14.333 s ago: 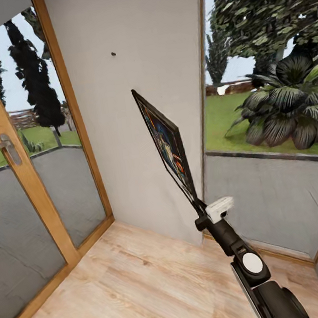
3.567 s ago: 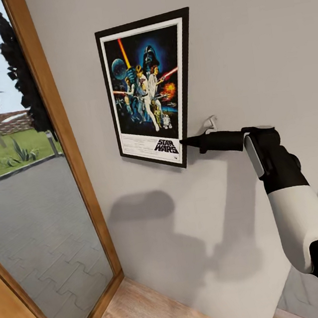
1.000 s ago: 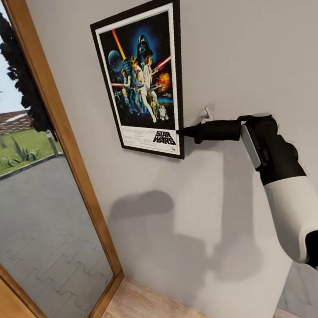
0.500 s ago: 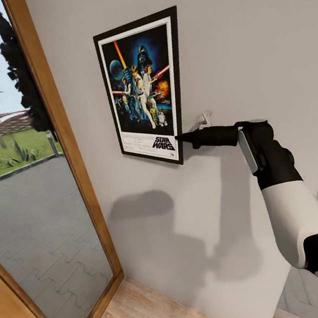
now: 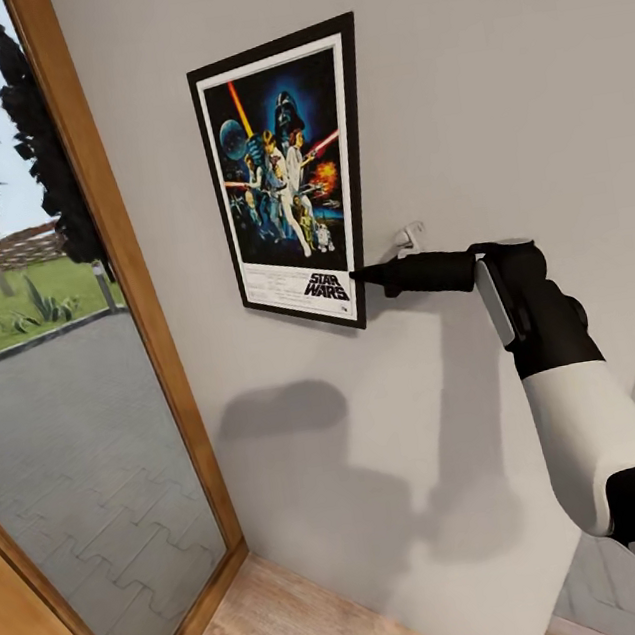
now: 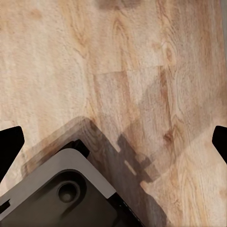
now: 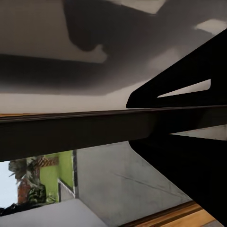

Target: Pick up the poster from the kitchen countertop and hang it on one of the wall nails in the kitchen.

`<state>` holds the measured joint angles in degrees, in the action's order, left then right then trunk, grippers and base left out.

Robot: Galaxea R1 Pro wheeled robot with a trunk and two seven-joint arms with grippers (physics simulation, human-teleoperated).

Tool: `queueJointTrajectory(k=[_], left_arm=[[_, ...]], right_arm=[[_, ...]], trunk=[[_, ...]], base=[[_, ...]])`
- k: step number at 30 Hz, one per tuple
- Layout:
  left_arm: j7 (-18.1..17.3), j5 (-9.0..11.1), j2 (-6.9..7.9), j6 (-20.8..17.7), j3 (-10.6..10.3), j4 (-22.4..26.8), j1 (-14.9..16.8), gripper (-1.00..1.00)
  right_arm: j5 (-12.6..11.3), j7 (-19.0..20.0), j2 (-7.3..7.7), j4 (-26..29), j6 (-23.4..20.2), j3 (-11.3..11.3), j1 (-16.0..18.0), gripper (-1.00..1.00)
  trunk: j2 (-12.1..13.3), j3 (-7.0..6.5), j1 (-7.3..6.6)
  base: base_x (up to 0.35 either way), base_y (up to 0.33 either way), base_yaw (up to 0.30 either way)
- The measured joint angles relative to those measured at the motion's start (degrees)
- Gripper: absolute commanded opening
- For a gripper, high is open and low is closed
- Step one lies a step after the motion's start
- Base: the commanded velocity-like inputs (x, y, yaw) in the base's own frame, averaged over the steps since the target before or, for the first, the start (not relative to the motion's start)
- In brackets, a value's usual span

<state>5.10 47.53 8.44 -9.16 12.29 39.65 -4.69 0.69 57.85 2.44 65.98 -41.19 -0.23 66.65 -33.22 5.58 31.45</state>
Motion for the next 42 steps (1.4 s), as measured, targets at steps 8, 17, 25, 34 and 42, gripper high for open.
queueJointTrajectory(k=[8, 17, 25, 34, 42], left_arm=[[0.07, -0.03, -0.04, -0.02, 0.00, 0.03, 0.02, 1.00], [0.08, -0.06, -0.09, 0.02, 0.00, 0.01, 0.04, 1.00], [0.00, -0.02, -0.09, 0.02, 0.00, 0.00, 0.02, 1.00], [0.07, -0.02, -0.09, 0.01, 0.01, 0.02, 0.04, 1.00], [0.09, -0.03, -0.09, 0.02, 0.00, -0.03, 0.02, 1.00]], right_arm=[[0.03, -0.53, 0.00, -0.01, 0.03, 0.04, 0.00, -1.00], [-0.33, -4.03, 0.23, 0.50, -4.13, 0.32, 0.00, -1.00], [-0.18, -4.39, 0.13, 0.69, -4.34, 0.44, 0.00, -1.00], [-0.16, -4.50, 0.11, 0.70, -4.37, 0.48, 0.00, -1.00], [-0.18, -4.61, 0.13, 0.64, -4.48, 0.61, 0.02, -1.00]], trunk=[[0.00, 0.00, 0.00], [0.00, 0.00, 0.00], [0.00, 0.00, 0.00], [0.00, 0.00, 0.00], [0.00, 0.00, 0.00]], base=[[-0.033, 0.172, 0.000], [-0.002, 0.008, 0.000], [0.000, 0.000, 0.000], [0.000, 0.042, 0.000], [0.000, 0.091, 0.000]])
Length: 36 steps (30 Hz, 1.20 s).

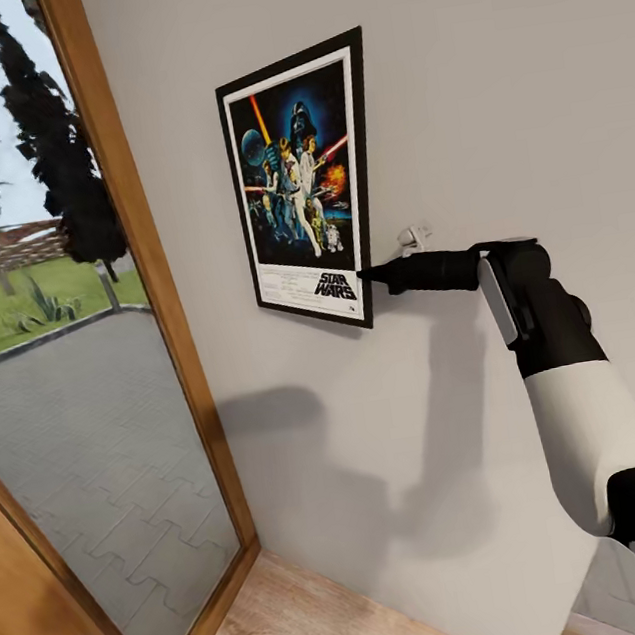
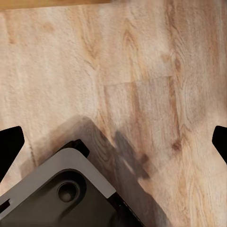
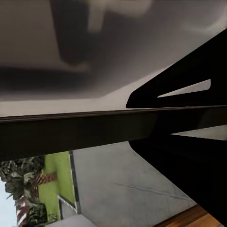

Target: Pick up the poster from the kitchen countertop and hang it on one of the wall nails in the kitchen.

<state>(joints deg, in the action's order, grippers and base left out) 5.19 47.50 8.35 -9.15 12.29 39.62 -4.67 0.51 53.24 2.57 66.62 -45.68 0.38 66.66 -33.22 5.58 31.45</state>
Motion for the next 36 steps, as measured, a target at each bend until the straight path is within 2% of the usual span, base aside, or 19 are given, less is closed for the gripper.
queueJointTrajectory(k=[4, 10, 13, 15, 17, 18, 19, 20, 21, 23, 24, 25, 31, 33, 35, 36], left_arm=[[0.00, 0.01, 0.00, 0.00, 0.00, -0.02, 0.02, 1.00], [0.00, -0.01, 0.00, 0.00, 0.00, -0.01, 0.00, 1.00], [0.03, -0.22, -0.02, 0.04, -0.04, -0.02, -0.01, 1.00], [0.06, -0.37, -0.01, 0.10, -0.09, -0.04, -0.01, 1.00], [0.08, -0.40, -0.03, 0.09, -0.08, -0.03, -0.03, 1.00], [0.06, -0.39, -0.02, 0.09, -0.10, -0.04, 0.00, 1.00], [0.03, -0.33, -0.01, 0.10, -0.04, -0.03, -0.04, 1.00], [0.03, -0.31, -0.01, 0.09, -0.04, -0.05, -0.03, 1.00], [0.02, -0.27, 0.00, 0.09, -0.02, -0.08, -0.03, 1.00], [0.01, -0.17, 0.00, 0.09, -0.01, -0.15, -0.02, 1.00], [0.01, -0.13, 0.00, 0.09, 0.00, -0.19, 0.00, 1.00], [0.00, -0.10, 0.00, 0.09, -0.01, -0.26, 0.00, 1.00], [0.03, -0.09, 0.00, 0.09, -0.01, -0.59, -0.01, 1.00], [0.05, -0.11, 0.00, 0.09, 0.00, -0.65, -0.02, 1.00], [0.02, -0.08, -0.03, 0.05, -0.04, -0.70, 0.01, 1.00], [0.01, -0.08, -0.05, 0.04, -0.03, -0.71, 0.01, 1.00]], right_arm=[[0.03, -0.02, 0.30, -0.48, 0.03, 0.12, 0.05, -1.00], [-0.09, -0.03, 1.93, -0.93, 0.04, 0.38, 0.18, -1.00], [-0.14, -0.03, 2.21, -0.97, 0.02, 0.40, 0.36, -1.00], [-2.74, 0.67, 2.72, -0.88, -1.33, 0.08, 0.49, -1.00], [-2.73, 1.85, 3.06, -0.88, -1.22, -0.24, 0.58, -1.00], [-11.91, 6.91, 4.82, -0.27, -4.03, -5.07, 0.45, -1.00], [-1.46, 16.74, 4.90, 2.13, -1.58, -1.66, 0.65, -1.00], [1.54, 18.90, 4.27, -0.81, 1.03, 0.22, 0.69, -1.00], [2.04, 18.90, 3.57, -0.92, 1.29, 0.31, 0.73, -1.00], [2.08, 18.90, 3.55, -0.92, 1.29, 0.31, 0.75, -1.00], [2.05, 18.89, 3.56, -0.92, 1.27, 0.30, 0.76, 1.00], [-0.94, 4.74, 3.40, -0.91, -0.22, 0.07, 0.76, 1.00], [-2.20, 3.38, 3.32, -0.24, -1.02, 0.29, -0.11, 1.00], [-1.97, 2.84, 3.35, -0.48, -1.06, 0.27, -0.44, 1.00], [-2.09, 0.32, 3.39, -0.51, -1.27, 0.31, -0.71, 1.00], [-1.28, -0.19, 3.43, -0.53, -0.69, 0.35, -0.80, 1.00]], trunk=[[0.00, 0.00, 0.00], [0.00, 0.00, 0.00], [-0.01, 0.00, -0.01], [-0.02, 0.00, -0.02], [-0.02, 0.00, -0.01], [-0.01, 0.00, 0.00], [-0.07, -0.01, -0.03], [0.02, 0.00, 0.01], [-0.02, 0.00, -0.01], [-0.02, -0.01, -0.01], [-0.02, -0.01, 0.00], [-0.01, 0.00, 0.00], [-0.04, -0.01, -0.01], [-0.03, -0.01, 0.00], [-0.01, 0.00, 0.02], [-0.01, 0.00, 0.02]], base=[[0.000, 0.010, 0.000], [0.002, 0.000, 0.000], [0.115, -0.092, 0.000], [0.172, -0.145, 0.000], [0.094, -0.079, 0.000], [0.043, -0.036, 0.000], [0.034, -0.029, 0.000], [0.022, -0.018, 0.000], [0.018, -0.015, 0.000], [0.009, -0.008, 0.000], [0.003, -0.002, 0.000], [0.002, -0.001, 0.000], [-0.017, -0.006, 0.000], [-0.148, -0.062, 0.000], [-0.222, -0.094, 0.000], [-0.261, -0.110, 0.000]])
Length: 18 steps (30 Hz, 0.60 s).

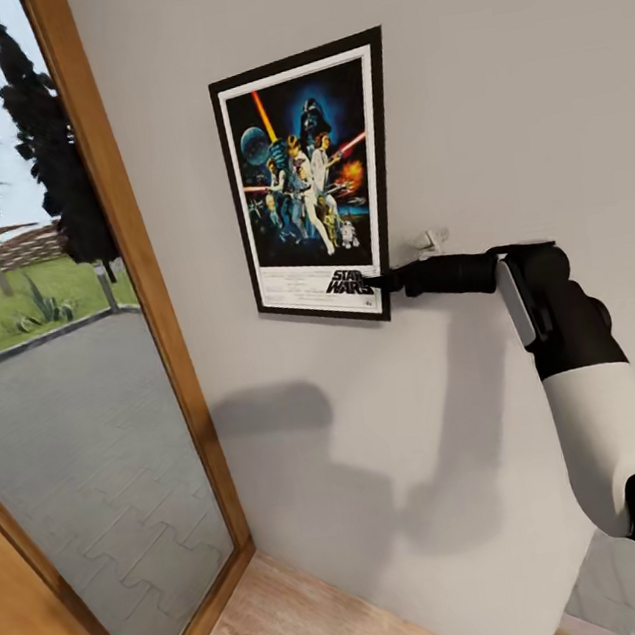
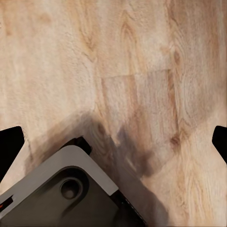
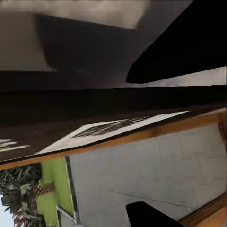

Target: Pick up the poster from the kitchen countertop and hang it on one of the wall nails in the kitchen.

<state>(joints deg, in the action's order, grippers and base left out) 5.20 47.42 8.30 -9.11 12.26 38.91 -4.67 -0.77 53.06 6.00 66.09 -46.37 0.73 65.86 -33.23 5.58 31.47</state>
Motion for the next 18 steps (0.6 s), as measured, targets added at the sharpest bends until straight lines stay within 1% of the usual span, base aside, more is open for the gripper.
queueJointTrajectory(k=[1, 2, 9, 12, 13, 16, 17, 18], left_arm=[[-0.01, 0.02, -0.01, -0.01, -0.01, -0.01, -0.02, 1.00], [-0.01, 0.01, -0.01, -0.02, -0.03, -0.01, -0.01, 1.00], [-0.02, 0.04, -0.03, -0.03, -0.07, -0.03, -0.02, 1.00], [-0.02, 0.07, -0.02, -0.03, -0.07, -0.03, -0.02, 1.00], [-0.02, 0.08, -0.01, -0.03, -0.07, -0.03, -0.02, 1.00], [0.04, -0.01, -0.03, -0.03, -0.07, -0.02, 0.01, 1.00], [0.05, -0.07, -0.03, -0.03, -0.07, -0.02, 0.02, 1.00], [0.06, -0.10, -0.06, 0.00, -0.08, -0.04, 0.03, 1.00]], right_arm=[[0.81, -0.22, 0.04, -0.02, 0.58, 0.00, -0.06, 1.00], [1.02, -0.28, 0.05, -0.01, 0.74, 0.00, -0.10, 1.00], [1.09, -0.35, 0.06, 0.04, 1.07, -0.07, -0.29, 1.00], [1.10, -0.31, 0.06, 0.07, 1.25, -0.12, -1.25, 1.00], [1.17, -0.26, 0.06, 0.25, 1.40, -0.13, -2.70, 1.00], [1.31, -0.52, 0.03, 3.70, 1.81, -0.12, -10.06, 1.00], [1.37, -1.38, 0.05, 5.32, 2.01, -0.11, -13.01, 1.00], [1.40, -3.02, 0.02, 7.10, 2.21, -0.14, -16.12, 1.00]], trunk=[[0.01, 0.00, 0.01], [0.01, 0.00, 0.01], [0.01, 0.00, 0.01], [0.01, 0.00, 0.01], [0.02, 0.01, 0.01], [0.01, 0.01, 0.01], [0.01, 0.02, 0.01], [0.01, 0.02, 0.01]], base=[[-0.275, -0.117, 0.000], [-0.284, -0.122, 0.000], [-0.295, -0.131, 0.000], [-0.299, -0.134, 0.000], [-0.299, -0.134, 0.000], [-0.299, -0.134, 0.000], [-0.299, -0.134, 0.000], [-0.299, -0.134, 0.000]])
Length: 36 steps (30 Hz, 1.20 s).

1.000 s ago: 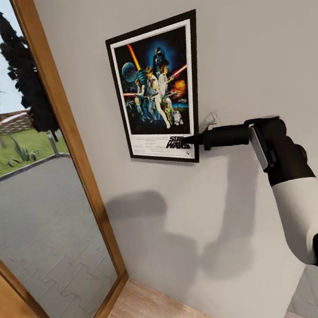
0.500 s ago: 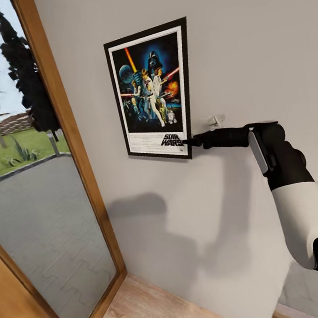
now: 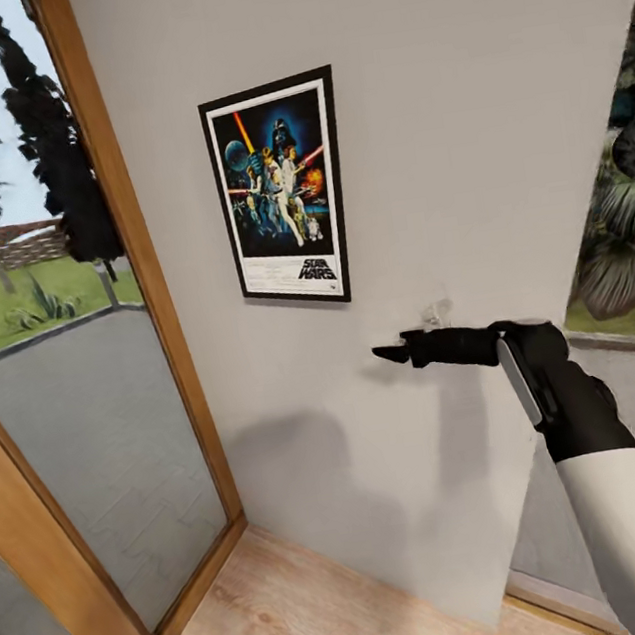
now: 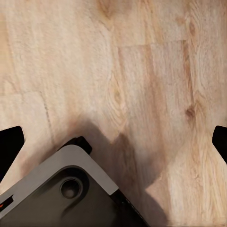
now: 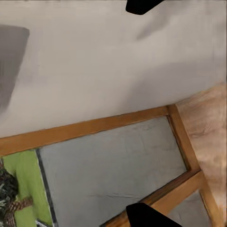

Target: Pick up the poster from the kitchen countertop and hang it on one of the wall nails in the kitchen.

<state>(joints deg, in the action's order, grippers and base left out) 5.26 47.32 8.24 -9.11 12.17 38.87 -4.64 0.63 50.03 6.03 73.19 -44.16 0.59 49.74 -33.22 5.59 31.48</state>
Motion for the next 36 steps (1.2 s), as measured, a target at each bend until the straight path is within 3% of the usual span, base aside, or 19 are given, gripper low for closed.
queueJointTrajectory(k=[4, 7, 10, 13, 16, 21, 24, 26, 28, 30, 33, 35, 36], left_arm=[[0.01, -0.05, -0.04, 0.04, -0.11, -0.06, 0.01, 1.00], [0.02, -0.11, -0.10, 0.09, -0.22, -0.06, 0.01, 1.00], [0.02, -0.13, -0.13, 0.13, -0.33, -0.07, 0.02, 1.00], [0.00, -0.32, -0.19, 0.12, -0.48, -0.07, 0.02, 1.00], [-1.14, -0.40, -0.24, 0.08, -0.85, -0.02, 0.02, 1.00], [-4.12, -0.49, -0.23, 0.11, -1.76, -0.42, 0.01, 1.00], [-4.49, -0.55, -0.23, 0.16, -1.92, -0.96, 0.00, 1.00], [-4.58, -0.59, -0.23, 0.17, -1.98, -1.38, 0.00, 1.00], [-4.60, -0.61, -0.23, 0.17, -2.01, -2.07, 0.01, 1.00], [-4.63, -0.59, -0.22, 0.17, -2.02, -2.44, 0.01, 1.00], [-4.86, -0.55, -0.22, 0.14, -2.02, -2.67, 0.01, 1.00], [-4.92, -0.53, -0.22, 0.17, -1.98, -2.82, 0.01, 1.00], [-4.92, -0.54, -0.22, 0.18, -1.98, -2.86, 0.01, 1.00]], right_arm=[[-0.02, -7.80, -0.38, 5.31, 1.46, -0.22, -9.61, 1.00], [0.10, -15.19, -0.85, 6.92, 5.37, -0.51, -17.03, 1.00], [0.15, -19.42, -1.06, 4.64, 7.46, -1.52, -20.73, 1.00], [0.30, -20.72, -1.02, -4.88, 8.81, -4.49, -22.30, 1.00], [1.33, -20.97, -1.06, -21.61, 17.53, -7.97, -23.03, 1.00], [3.67, -22.27, -0.97, -41.31, 27.92, -9.99, -23.33, 1.00], [6.31, -27.67, -0.72, -52.70, 31.86, -10.56, -23.31, 1.00], [7.46, -35.60, -0.41, -59.32, 34.52, -10.62, -23.57, 1.00], [8.16, -43.13, -0.26, -63.43, 38.01, -10.59, -24.82, 1.00], [9.28, -46.58, -0.23, -64.96, 40.50, -10.71, -25.92, 1.00], [12.72, -48.74, -0.42, -65.91, 42.06, -11.01, -27.41, 1.00], [17.66, -49.55, -0.73, -66.27, 42.69, -10.81, -28.55, 1.00], [18.76, -49.67, -0.78, -66.33, 42.78, -10.75, -28.72, 1.00]], trunk=[[0.00, -0.01, 0.00], [0.00, 0.00, -0.02], [0.00, -0.01, -0.03], [0.00, 0.00, -0.03], [0.00, 0.00, -0.03], [0.00, 0.00, -0.03], [-0.01, -0.01, -0.03], [-0.01, 0.00, -0.03], [-0.01, 0.00, -0.03], [-0.01, 0.00, -0.03], [-0.01, 0.00, -0.03], [-0.01, 0.00, -0.03], [-0.01, -0.01, -0.03]], base=[[-0.285, -0.125, 0.000], [-0.106, -0.044, 0.000], [-0.028, -0.012, 0.000], [-0.007, -0.003, 0.000], [-0.002, -0.001, 0.000], [0.000, 0.000, 0.000], [0.000, 0.000, 0.000], [0.000, 0.000, 0.000], [0.000, 0.000, 0.000], [0.000, 0.000, 0.000], [0.000, 0.000, 0.000], [0.000, 0.000, 0.000], [0.000, 0.000, 0.000]])
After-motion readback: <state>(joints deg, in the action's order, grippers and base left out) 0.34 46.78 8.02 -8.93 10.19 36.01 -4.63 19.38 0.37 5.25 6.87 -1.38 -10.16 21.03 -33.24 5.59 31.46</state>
